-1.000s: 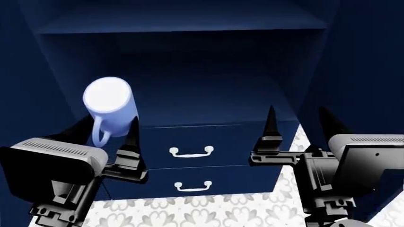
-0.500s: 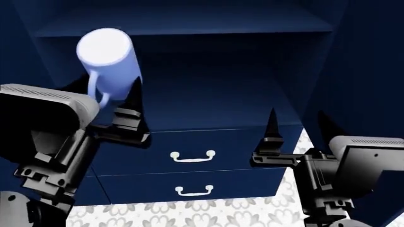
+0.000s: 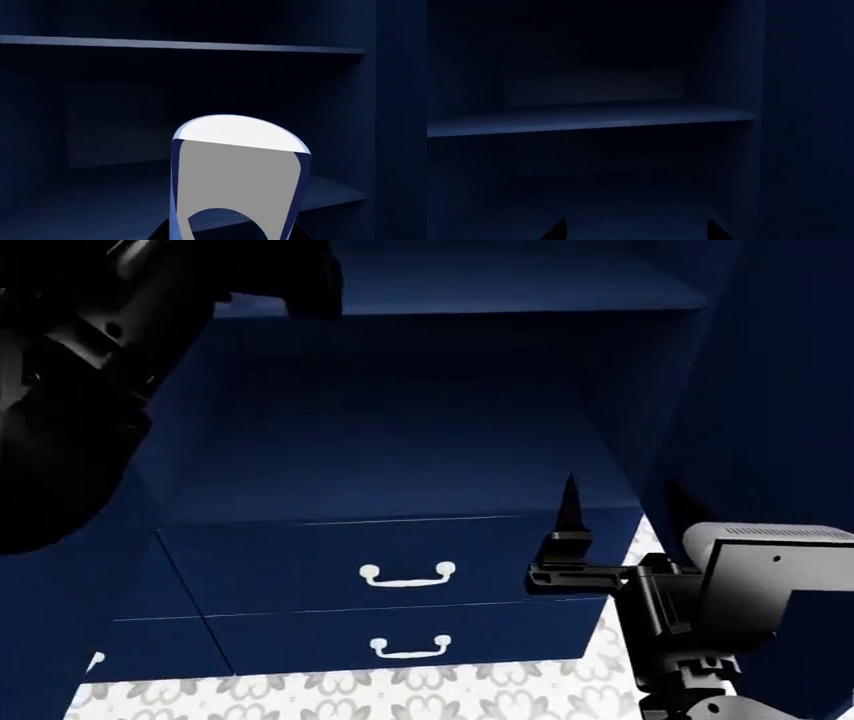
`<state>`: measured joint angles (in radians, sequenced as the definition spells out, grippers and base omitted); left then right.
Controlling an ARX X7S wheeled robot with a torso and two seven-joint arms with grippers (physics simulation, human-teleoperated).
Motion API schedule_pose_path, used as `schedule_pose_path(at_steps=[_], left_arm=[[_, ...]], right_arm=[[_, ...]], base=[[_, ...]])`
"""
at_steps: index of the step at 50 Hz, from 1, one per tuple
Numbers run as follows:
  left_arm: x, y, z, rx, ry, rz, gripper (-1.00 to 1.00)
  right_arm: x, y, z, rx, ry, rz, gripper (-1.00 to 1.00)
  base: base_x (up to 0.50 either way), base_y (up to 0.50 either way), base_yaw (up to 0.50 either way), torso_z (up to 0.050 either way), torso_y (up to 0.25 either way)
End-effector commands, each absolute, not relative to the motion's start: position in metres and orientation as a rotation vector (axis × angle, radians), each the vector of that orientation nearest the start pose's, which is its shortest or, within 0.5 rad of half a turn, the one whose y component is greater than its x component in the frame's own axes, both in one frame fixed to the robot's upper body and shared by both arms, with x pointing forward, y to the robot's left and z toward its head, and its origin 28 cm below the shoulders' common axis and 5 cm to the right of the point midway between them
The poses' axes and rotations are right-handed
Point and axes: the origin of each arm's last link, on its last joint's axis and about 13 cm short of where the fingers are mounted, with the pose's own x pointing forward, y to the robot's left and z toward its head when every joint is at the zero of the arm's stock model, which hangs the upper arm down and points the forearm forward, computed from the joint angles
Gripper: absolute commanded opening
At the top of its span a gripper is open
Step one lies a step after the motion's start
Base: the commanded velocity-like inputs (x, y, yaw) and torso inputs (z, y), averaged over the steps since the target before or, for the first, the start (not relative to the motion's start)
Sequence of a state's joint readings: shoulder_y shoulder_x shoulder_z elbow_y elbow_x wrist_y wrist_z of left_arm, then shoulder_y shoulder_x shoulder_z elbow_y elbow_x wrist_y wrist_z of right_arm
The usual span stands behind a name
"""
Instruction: A wet mug is on the counter and needs to be dried. Pick it up and place it upside down in the open cabinet.
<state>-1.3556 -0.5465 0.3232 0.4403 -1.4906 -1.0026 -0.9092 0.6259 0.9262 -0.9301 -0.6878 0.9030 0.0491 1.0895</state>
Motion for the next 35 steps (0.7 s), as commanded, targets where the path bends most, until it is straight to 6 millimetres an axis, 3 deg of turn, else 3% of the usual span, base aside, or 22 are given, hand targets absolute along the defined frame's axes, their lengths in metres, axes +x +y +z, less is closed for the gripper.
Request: schedule_pose_path(at_steps=[1,18,35], left_arm=[[0.250,0.198,0.386,-0.003,-0.273,-0.211,-1.00],[0.251,0.198,0.387,0.004,-0.265,-0.204,-1.00],[0.291,0.202,0.363,-0.008,-0.156,-0.148,-1.00]], right_arm=[[0.192,-0.099,0.172,0.041,-0.184,0.021,1.00],[0.192,-0.098,0.171,0.037,-0.183,0.046,1.00],[0.190,-0.099,0.170,0.043,-0.182,0.047,1.00]], base=[[0.50,-0.03,0.00,0.000,0.000],[0.50,-0.03,0.00,0.000,0.001],[0.50,-0.03,0.00,0.000,0.001]])
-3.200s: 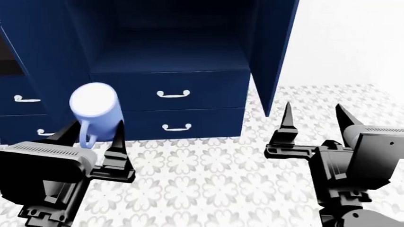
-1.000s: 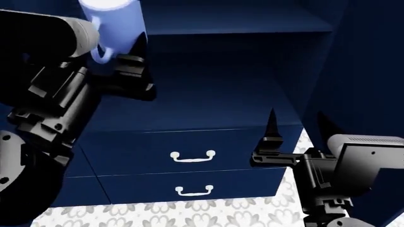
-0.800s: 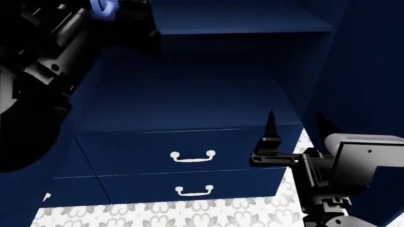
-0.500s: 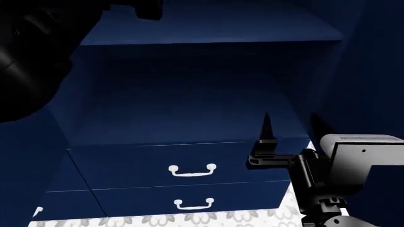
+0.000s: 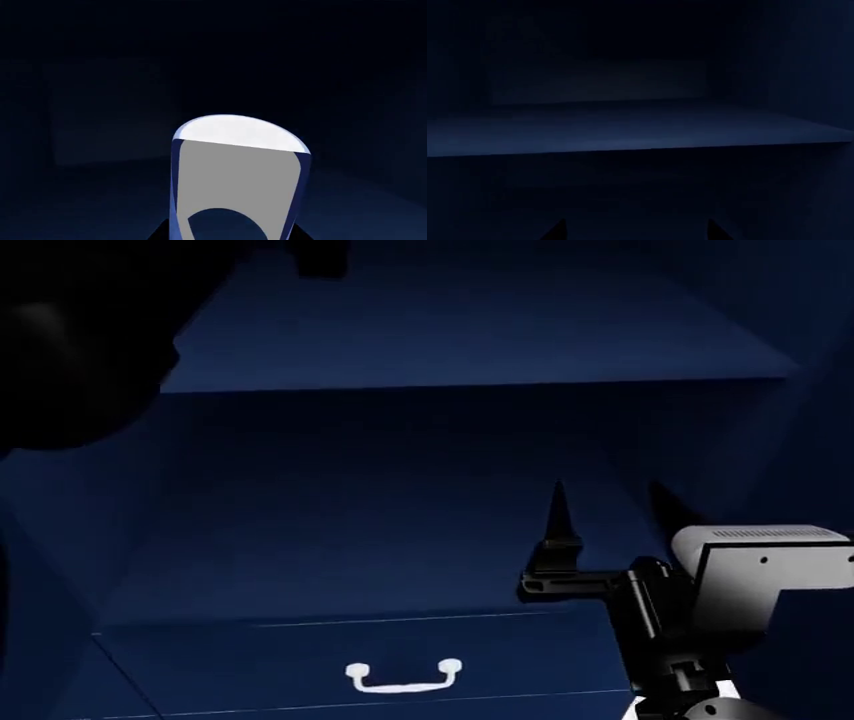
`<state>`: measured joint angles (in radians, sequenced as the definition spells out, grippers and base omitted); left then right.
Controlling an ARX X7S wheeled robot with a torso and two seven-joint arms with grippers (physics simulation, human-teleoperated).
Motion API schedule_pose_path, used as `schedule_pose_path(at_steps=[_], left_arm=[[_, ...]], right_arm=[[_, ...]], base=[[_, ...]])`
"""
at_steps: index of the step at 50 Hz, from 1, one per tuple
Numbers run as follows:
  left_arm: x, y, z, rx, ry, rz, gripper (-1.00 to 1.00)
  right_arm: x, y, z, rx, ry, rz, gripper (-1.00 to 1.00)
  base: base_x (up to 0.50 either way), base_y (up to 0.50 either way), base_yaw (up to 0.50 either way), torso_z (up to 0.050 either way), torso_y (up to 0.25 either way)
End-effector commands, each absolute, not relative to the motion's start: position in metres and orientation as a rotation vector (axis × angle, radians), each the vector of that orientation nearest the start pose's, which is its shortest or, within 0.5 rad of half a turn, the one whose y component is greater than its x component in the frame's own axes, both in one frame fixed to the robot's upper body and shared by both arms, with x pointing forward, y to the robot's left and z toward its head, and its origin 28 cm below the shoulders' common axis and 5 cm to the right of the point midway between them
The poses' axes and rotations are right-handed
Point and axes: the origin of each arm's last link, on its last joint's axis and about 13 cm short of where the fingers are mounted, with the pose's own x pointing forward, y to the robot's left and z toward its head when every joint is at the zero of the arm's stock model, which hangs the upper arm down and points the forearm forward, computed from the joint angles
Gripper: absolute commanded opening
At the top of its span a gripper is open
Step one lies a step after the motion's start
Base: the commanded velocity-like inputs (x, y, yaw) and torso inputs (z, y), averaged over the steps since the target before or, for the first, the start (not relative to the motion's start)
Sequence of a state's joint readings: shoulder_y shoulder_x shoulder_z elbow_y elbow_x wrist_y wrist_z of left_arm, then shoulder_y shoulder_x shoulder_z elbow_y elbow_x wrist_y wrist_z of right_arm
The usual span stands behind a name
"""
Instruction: A wet mug is on the counter and needs to be dried. Pick it up and place it upside down in the open cabinet.
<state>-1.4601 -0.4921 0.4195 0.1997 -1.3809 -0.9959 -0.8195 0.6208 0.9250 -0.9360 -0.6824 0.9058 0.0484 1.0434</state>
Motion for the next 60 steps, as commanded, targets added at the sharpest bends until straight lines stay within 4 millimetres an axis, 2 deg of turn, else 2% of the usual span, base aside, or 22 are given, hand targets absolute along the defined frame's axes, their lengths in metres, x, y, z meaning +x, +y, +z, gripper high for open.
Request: schedule_pose_path(at_steps=[1,14,20,35,44,53,60], left_arm=[[0.293,0.202,0.362,-0.009,-0.150,-0.144,-1.00],[0.312,0.205,0.352,-0.021,-0.101,-0.119,-1.00],[0.323,0.206,0.347,-0.024,-0.078,-0.109,-1.00],[0.377,0.206,0.331,-0.026,0.015,-0.061,-1.00],[0.400,0.208,0.327,-0.041,0.067,-0.047,-1.00],[0.412,0.209,0.311,-0.055,0.121,-0.042,-1.00],[0.413,0.209,0.297,-0.067,0.155,-0.053,-1.00]], right_arm=[[0.190,-0.099,0.170,0.043,-0.183,0.047,1.00],[0.190,-0.099,0.171,0.045,-0.194,0.049,1.00],[0.190,-0.098,0.171,0.039,-0.193,0.037,1.00],[0.188,-0.099,0.171,0.041,-0.201,0.048,1.00],[0.188,-0.100,0.171,0.043,-0.202,0.051,1.00],[0.188,-0.100,0.171,0.042,-0.199,0.054,1.00],[0.188,-0.100,0.171,0.042,-0.197,0.055,1.00]], base=[[0.50,-0.03,0.00,0.000,0.000],[0.50,-0.03,0.00,0.000,0.002],[0.04,0.00,0.00,0.000,0.003],[0.00,0.00,0.00,0.000,0.000],[0.00,0.00,0.00,0.000,0.001],[0.00,0.00,0.00,0.000,0.000],[0.00,0.00,0.00,0.000,0.000]])
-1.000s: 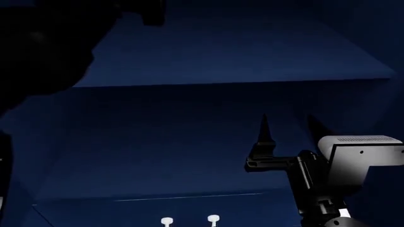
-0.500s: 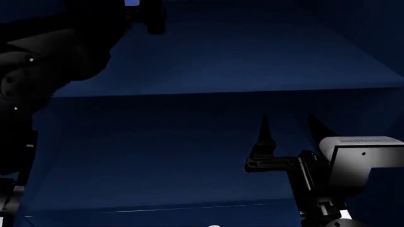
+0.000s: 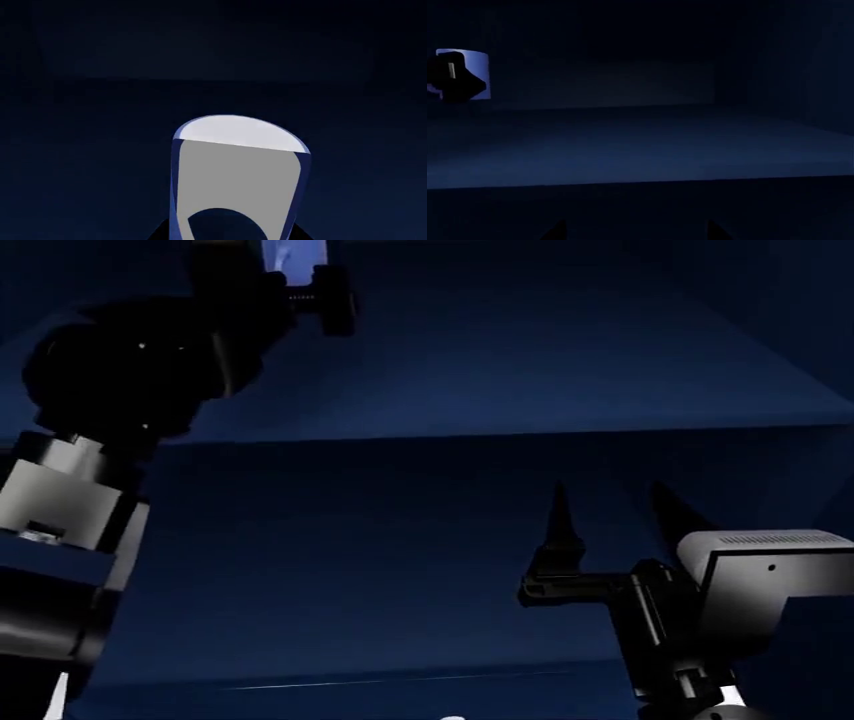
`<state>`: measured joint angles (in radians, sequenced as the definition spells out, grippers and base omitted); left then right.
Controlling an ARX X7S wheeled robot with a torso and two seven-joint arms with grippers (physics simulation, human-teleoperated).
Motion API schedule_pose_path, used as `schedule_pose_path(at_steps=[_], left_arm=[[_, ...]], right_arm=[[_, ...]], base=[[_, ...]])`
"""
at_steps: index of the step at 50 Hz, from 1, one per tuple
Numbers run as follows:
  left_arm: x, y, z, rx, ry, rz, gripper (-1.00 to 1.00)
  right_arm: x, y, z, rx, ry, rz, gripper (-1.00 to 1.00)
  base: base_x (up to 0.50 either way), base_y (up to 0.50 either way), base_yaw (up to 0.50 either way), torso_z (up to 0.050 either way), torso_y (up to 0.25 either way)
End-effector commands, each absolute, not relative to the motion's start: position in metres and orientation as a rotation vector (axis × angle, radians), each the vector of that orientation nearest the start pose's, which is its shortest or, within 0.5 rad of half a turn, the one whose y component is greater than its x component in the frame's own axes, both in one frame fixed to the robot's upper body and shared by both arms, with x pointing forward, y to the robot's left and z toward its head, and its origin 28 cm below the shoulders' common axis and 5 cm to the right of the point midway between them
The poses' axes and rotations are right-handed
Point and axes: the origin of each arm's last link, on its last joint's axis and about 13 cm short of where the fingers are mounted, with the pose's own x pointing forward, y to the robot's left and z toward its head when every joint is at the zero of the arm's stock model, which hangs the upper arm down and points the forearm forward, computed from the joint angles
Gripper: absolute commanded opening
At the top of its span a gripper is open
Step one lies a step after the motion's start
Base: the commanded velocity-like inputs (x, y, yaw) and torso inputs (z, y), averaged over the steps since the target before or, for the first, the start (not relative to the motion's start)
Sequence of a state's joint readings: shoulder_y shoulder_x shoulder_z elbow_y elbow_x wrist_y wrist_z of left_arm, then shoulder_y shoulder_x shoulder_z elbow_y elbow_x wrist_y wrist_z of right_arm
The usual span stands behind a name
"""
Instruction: A wet mug is on the counter and needs to be dried. Pick it up and place it upside down in the open cabinet.
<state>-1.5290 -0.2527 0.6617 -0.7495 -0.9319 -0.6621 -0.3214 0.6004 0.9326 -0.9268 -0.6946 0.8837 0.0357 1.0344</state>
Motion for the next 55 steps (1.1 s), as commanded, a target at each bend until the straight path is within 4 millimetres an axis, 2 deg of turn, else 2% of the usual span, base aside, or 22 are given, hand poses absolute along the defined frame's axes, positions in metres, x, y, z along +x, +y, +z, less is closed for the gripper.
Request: schedule_pose_path(at_steps=[1,9,18,40,55], left_arm=[[0.413,0.209,0.294,-0.070,0.162,-0.056,-1.00],[0.408,0.213,0.277,-0.077,0.201,-0.064,-1.00],[0.411,0.214,0.261,-0.090,0.231,-0.065,-1.00],[0.425,0.213,0.263,-0.059,0.302,-0.039,-1.00],[0.424,0.213,0.259,-0.051,0.354,-0.061,-1.00]], right_arm=[[0.188,-0.100,0.171,0.043,-0.197,0.055,1.00],[0.188,-0.100,0.170,0.045,-0.196,0.054,1.00],[0.189,-0.100,0.169,0.047,-0.194,0.057,1.00],[0.188,-0.101,0.171,0.049,-0.196,0.064,1.00],[0.188,-0.101,0.170,0.049,-0.197,0.064,1.00]], base=[[0.00,0.00,0.00,0.000,0.000],[0.00,0.00,0.00,0.000,0.001],[0.00,0.00,0.00,0.001,0.000],[0.00,0.00,0.00,0.000,0.000],[0.00,0.00,0.00,0.000,0.000]])
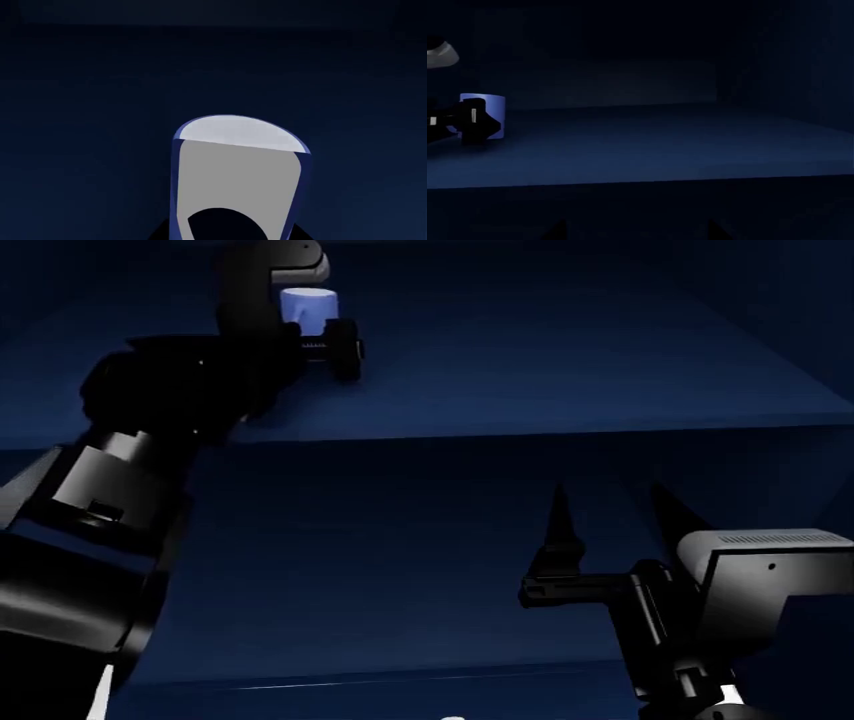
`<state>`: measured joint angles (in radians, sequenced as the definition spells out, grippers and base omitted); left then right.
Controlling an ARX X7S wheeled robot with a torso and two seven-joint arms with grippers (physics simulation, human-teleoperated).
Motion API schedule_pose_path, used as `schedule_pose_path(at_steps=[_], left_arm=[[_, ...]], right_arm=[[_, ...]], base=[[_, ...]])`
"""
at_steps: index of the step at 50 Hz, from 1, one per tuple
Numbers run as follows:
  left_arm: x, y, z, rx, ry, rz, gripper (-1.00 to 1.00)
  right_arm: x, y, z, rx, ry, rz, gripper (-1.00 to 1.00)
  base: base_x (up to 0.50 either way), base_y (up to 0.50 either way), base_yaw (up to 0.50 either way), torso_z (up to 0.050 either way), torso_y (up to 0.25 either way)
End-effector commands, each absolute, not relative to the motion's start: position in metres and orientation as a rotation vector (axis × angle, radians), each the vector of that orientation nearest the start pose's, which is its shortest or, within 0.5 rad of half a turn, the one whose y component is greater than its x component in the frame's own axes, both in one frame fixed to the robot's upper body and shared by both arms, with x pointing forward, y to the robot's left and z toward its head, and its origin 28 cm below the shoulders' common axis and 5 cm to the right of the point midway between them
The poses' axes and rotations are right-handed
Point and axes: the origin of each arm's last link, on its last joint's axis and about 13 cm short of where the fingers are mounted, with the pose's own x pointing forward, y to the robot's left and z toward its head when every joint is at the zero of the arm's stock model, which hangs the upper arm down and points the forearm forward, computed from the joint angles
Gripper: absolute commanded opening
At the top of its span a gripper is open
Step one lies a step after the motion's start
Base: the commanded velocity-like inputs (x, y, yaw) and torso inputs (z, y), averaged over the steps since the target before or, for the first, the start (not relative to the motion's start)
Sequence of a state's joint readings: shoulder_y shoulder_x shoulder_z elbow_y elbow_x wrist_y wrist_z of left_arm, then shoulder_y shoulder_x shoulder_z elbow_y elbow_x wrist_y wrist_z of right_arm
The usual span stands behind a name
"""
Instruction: A wet mug is on the counter and needs to be dried. Pick it up and place it upside down in the open cabinet.
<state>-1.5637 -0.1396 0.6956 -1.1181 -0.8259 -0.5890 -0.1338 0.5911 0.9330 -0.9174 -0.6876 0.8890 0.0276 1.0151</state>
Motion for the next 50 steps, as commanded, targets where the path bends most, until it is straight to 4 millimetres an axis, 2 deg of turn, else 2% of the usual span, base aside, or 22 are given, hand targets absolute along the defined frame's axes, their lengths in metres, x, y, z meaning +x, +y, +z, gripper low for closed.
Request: schedule_pose_path(at_steps=[1,2,16,27,39,44,50], left_arm=[[0.424,0.213,0.259,-0.051,0.355,-0.064,-1.00],[0.424,0.213,0.259,-0.052,0.356,-0.066,1.00],[0.418,0.214,0.266,-0.054,0.330,-0.065,1.00],[0.392,0.217,0.290,-0.055,0.213,-0.028,1.00],[0.334,0.214,0.316,-0.041,0.046,-0.095,1.00],[0.305,0.214,0.317,-0.048,-0.005,-0.146,1.00],[0.265,0.217,0.306,-0.043,-0.068,-0.186,1.00]], right_arm=[[0.188,-0.101,0.170,0.049,-0.196,0.064,1.00],[0.188,-0.101,0.170,0.049,-0.196,0.064,1.00],[0.188,-0.101,0.170,0.050,-0.195,0.068,1.00],[0.188,-0.100,0.171,0.047,-0.199,0.072,1.00],[0.186,-0.100,0.170,0.045,-0.207,0.074,1.00],[0.187,-0.100,0.170,0.045,-0.207,0.074,1.00],[0.186,-0.100,0.169,0.047,-0.208,0.073,1.00]], base=[[0.00,0.00,0.00,0.000,0.000],[0.00,0.00,0.00,0.000,0.000],[0.00,0.00,0.00,0.000,0.000],[0.00,0.00,0.00,0.000,0.000],[0.00,0.00,0.00,0.000,0.000],[0.00,0.00,0.00,0.000,0.000],[0.00,0.00,0.00,0.000,0.000]])
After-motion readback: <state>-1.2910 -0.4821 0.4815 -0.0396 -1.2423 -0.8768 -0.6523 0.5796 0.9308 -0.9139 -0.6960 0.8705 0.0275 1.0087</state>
